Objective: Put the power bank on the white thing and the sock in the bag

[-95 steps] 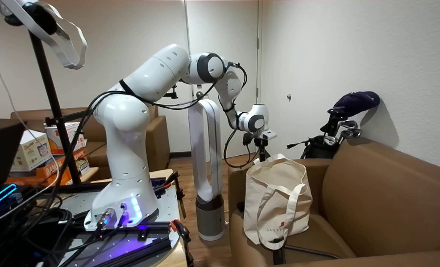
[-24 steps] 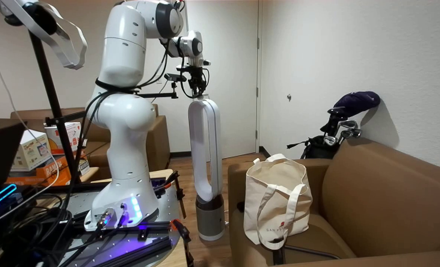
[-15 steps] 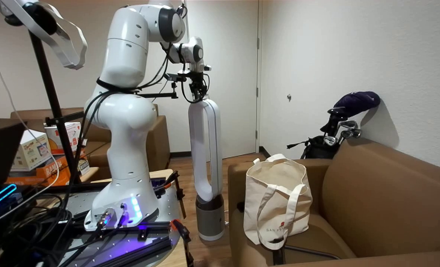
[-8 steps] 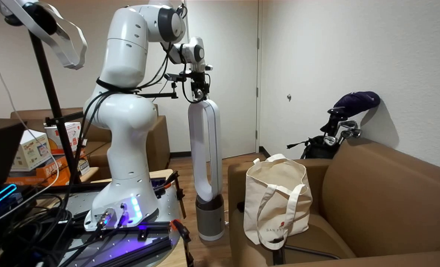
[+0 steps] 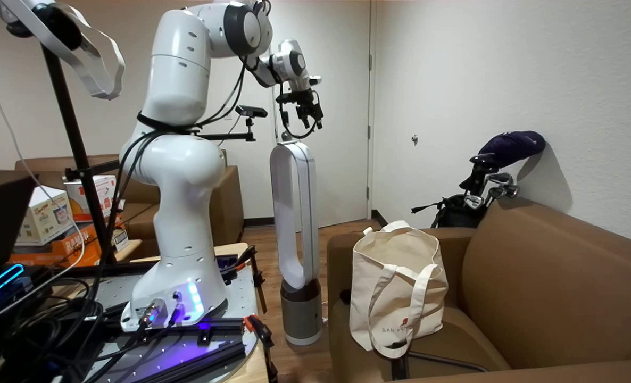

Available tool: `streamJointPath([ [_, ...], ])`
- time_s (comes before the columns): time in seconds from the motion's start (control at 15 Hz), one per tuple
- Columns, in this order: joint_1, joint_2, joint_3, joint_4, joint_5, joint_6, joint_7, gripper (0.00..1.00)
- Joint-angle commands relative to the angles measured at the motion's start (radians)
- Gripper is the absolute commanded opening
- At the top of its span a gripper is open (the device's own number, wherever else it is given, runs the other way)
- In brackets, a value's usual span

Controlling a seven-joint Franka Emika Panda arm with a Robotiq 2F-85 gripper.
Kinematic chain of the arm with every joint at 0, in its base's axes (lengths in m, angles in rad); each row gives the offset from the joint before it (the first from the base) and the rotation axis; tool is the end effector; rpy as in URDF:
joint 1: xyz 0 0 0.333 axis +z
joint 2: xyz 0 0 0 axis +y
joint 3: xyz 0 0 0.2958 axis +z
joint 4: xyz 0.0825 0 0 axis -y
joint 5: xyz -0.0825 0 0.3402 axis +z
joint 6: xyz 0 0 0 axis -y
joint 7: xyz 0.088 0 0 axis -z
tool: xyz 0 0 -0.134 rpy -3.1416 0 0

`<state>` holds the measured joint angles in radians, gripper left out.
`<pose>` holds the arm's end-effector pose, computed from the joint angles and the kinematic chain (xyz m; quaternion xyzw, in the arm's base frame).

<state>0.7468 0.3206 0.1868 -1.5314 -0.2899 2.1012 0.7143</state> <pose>0.4080 0.4935 0.4692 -0.9740 -0.1559 -0.1628 0.0218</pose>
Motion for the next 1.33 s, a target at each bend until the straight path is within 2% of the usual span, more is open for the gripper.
streamJointPath([
  [0.0,-0.031,-0.055,-0.047,-0.016,-0.1,-0.016,0.079,1.0],
  [0.33,-0.132,-0.136,-0.076,-0.14,-0.189,0.035,0.114,1.0],
  [0.8,-0.283,-0.244,-0.033,-0.469,-0.17,0.132,0.215,1.0],
  [0.93,-0.313,-0.271,-0.019,-0.577,-0.161,0.185,0.222,1.0],
  [1.13,-0.341,-0.283,-0.01,-0.71,-0.258,0.221,0.268,1.0],
  [1.27,-0.349,-0.274,0.004,-0.743,-0.291,0.244,0.303,1.0],
])
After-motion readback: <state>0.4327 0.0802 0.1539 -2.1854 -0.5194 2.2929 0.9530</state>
